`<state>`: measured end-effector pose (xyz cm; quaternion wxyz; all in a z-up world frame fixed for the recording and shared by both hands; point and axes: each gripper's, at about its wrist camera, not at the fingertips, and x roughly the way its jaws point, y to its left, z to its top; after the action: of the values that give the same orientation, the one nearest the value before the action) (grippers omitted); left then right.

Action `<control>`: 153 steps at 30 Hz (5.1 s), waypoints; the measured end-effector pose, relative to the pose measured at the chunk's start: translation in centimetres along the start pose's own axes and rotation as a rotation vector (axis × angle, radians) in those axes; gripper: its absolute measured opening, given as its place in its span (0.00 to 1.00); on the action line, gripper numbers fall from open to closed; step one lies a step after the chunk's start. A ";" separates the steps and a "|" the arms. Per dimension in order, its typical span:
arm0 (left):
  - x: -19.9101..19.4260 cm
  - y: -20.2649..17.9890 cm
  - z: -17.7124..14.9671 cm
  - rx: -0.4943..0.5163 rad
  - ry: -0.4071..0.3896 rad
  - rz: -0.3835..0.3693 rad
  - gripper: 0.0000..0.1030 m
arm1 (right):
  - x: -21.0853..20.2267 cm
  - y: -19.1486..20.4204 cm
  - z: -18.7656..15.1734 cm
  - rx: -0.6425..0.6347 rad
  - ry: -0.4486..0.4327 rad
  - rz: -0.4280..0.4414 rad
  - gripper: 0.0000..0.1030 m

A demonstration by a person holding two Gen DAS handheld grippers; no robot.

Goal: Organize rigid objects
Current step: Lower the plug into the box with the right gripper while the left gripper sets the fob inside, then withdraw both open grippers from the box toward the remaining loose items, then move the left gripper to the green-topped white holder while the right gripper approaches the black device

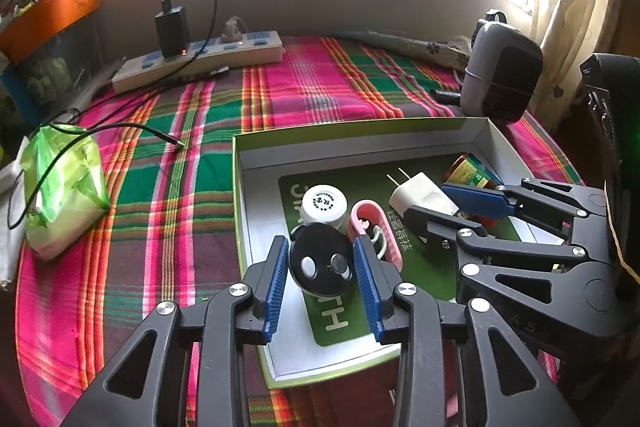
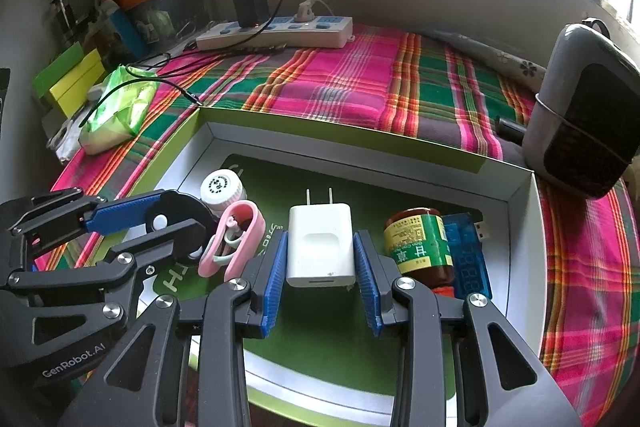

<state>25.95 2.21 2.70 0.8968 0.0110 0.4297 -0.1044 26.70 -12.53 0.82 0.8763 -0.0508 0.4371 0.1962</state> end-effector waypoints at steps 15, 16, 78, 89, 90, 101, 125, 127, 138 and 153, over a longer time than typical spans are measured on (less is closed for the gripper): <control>-2.3 -0.5 -1.2 0.002 -0.022 0.003 0.32 | -2.0 0.7 -1.0 0.008 -0.022 -0.012 0.35; -2.5 -0.6 -1.4 0.001 -0.025 0.000 0.32 | -2.1 0.8 -1.1 0.011 -0.023 -0.012 0.35; -8.7 -6.2 -11.0 0.066 -0.020 -0.165 0.42 | -13.4 1.3 -12.8 0.144 -0.171 -0.038 0.40; -7.5 -7.5 -11.2 0.102 0.005 -0.120 0.42 | -13.5 0.6 -13.6 0.176 -0.167 -0.026 0.40; -7.5 -7.5 -11.2 0.104 0.006 -0.115 0.42 | -13.5 0.5 -13.7 0.176 -0.166 -0.023 0.40; -7.2 -8.0 -11.2 0.133 0.009 -0.069 0.42 | -13.5 0.5 -13.9 0.174 -0.165 -0.016 0.40; -8.3 -6.7 -11.4 0.082 -0.021 -0.117 0.31 | -13.3 0.4 -14.0 0.170 -0.150 -0.024 0.40; -8.5 -6.5 -11.4 0.076 -0.026 -0.121 0.31 | -13.2 0.3 -14.0 0.171 -0.148 -0.026 0.40; -9.9 -5.6 -12.3 0.064 -0.044 -0.138 0.31 | -13.4 0.7 -13.7 0.162 -0.152 -0.032 0.40; -11.3 -5.6 -13.3 0.091 -0.064 -0.154 0.32 | -13.4 1.7 -13.7 0.151 -0.146 -0.030 0.40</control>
<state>7.74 0.16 3.40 0.8981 0.0154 0.3952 -0.1926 8.55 -18.52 3.10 0.9101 0.0232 0.3846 0.1526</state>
